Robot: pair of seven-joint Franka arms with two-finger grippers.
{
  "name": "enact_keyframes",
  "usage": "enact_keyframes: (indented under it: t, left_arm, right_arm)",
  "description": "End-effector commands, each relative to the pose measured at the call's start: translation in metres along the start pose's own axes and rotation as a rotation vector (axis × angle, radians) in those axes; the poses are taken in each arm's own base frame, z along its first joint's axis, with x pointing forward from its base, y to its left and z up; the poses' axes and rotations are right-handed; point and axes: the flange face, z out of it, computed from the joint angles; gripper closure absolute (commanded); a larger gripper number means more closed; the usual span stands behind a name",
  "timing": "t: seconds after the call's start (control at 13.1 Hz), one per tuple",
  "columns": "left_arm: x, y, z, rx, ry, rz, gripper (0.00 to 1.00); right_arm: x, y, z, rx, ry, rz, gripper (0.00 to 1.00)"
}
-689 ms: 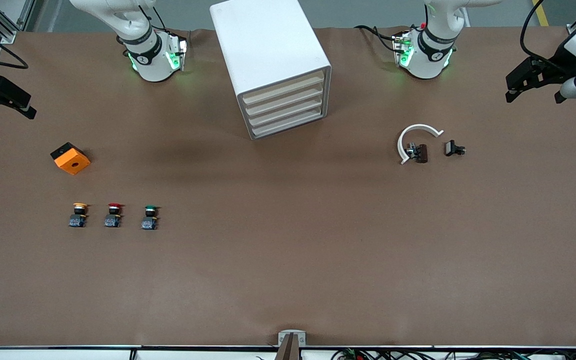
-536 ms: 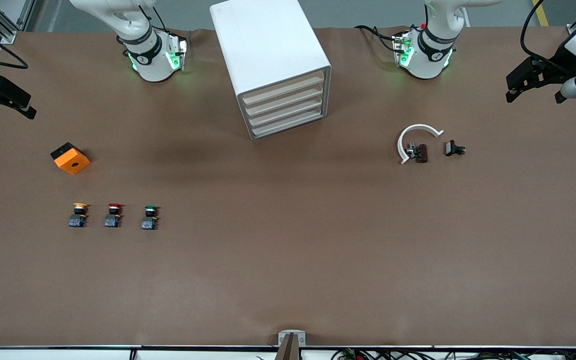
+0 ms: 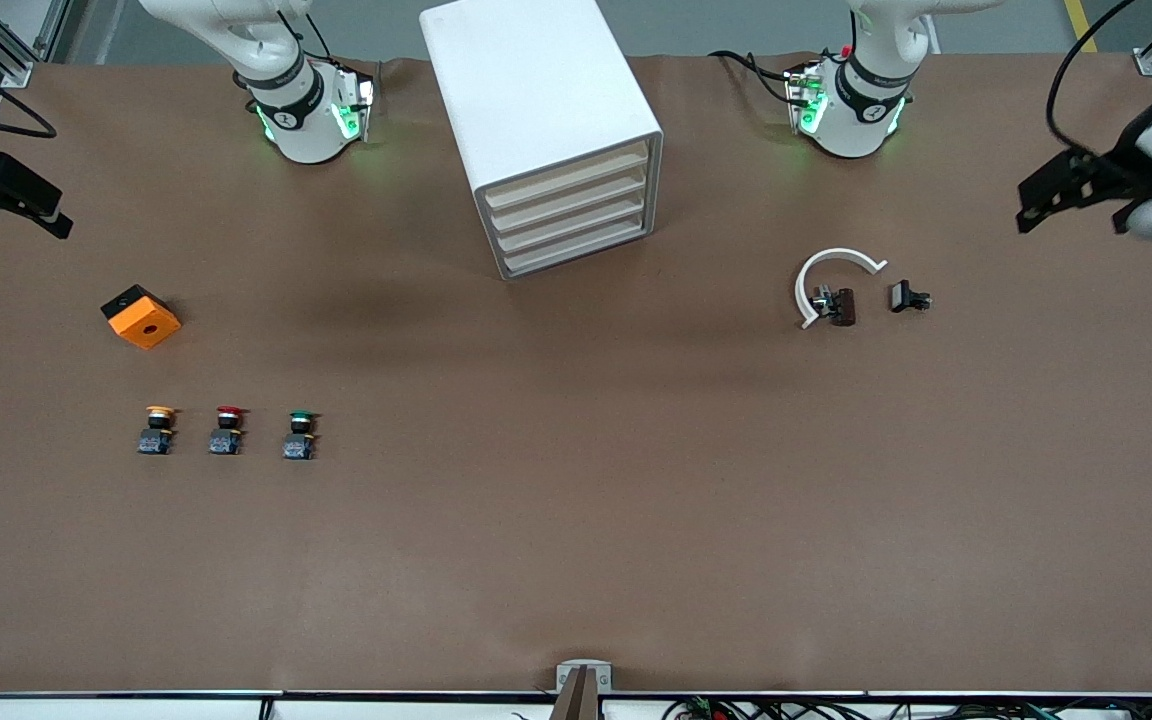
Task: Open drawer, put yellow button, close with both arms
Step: 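Move the left gripper from rest toward the white drawer cabinet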
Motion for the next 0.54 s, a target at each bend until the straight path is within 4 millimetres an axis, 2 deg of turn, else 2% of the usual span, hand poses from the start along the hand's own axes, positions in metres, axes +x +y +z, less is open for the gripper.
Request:
enact_keyframes:
  t: [0.0,0.31,0.46]
  left_arm:
    - [0.038,0.025,0.047,-0.03,-0.089,0.016,0.0]
    - [0.089,0.059,0.127,-0.132,-0.12,-0.039,0.0]
    - [0.099,0.086,0.158,-0.152,-0.146,-0.03,0.0]
  right_arm:
    - [-0.008,0.002,-0.004,0.001,0.015,0.008,0.0]
    - [-0.008,0.004,-0.003,0.016,0.013,0.014,0.0]
    - [-0.008,0.004,-0.003,0.018,0.013,0.015,0.0]
